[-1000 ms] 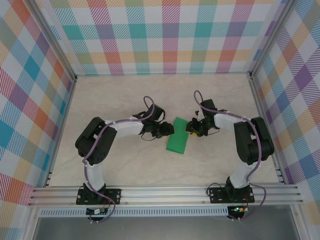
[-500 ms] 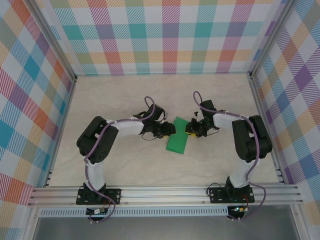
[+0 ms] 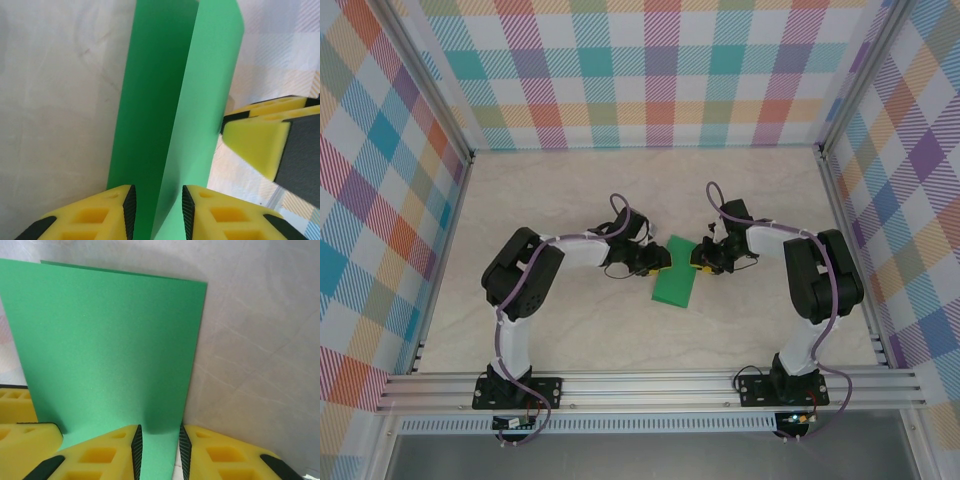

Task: Fold a paper plane with a square sheet of paper (pick it up from the middle)
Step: Fold the square sheet of paper in half at the center of the table.

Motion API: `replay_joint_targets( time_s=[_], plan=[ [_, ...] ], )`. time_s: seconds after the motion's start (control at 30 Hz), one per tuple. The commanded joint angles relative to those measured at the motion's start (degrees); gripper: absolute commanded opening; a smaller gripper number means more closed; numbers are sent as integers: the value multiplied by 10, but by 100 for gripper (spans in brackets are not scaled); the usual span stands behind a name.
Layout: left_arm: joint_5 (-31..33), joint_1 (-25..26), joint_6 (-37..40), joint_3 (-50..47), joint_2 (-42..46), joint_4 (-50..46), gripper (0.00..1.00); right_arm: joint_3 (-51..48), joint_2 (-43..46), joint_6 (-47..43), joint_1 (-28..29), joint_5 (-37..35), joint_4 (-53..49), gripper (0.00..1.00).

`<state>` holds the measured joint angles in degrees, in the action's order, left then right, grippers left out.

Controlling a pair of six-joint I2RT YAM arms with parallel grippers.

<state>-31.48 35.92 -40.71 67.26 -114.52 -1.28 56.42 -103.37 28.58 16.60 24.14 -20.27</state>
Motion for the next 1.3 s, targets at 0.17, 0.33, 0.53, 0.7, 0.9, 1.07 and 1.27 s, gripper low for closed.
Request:
replay_joint_targets(
  time_s=[0.17, 0.33, 0.53, 0.7, 0.9, 1.07, 1.27],
  plan=[
    [-52, -16, 5, 35, -24, 17, 27, 13, -10, -16, 3, 15, -1, 29],
    [-56, -18, 5, 35, -29, 20, 14, 15, -5, -18, 3, 15, -5, 30],
    [-47, -18, -16, 5, -1, 54, 2, 6, 36, -18, 1, 2, -19, 32],
    [-3, -16, -43, -37, 41, 73, 0, -16, 90, -11, 2, 2, -21, 34],
    [40, -4, -72, -76, 61, 102, 0, -45, 140, -10, 2, 3, -13, 40],
    [48, 4, -82, -69, 59, 118, 0, -64, 147, -13, 1, 10, -8, 42],
    [69, 6, -80, -57, 79, 105, 0, -83, 141, -5, 1, 81, 38, 48]
  ],
)
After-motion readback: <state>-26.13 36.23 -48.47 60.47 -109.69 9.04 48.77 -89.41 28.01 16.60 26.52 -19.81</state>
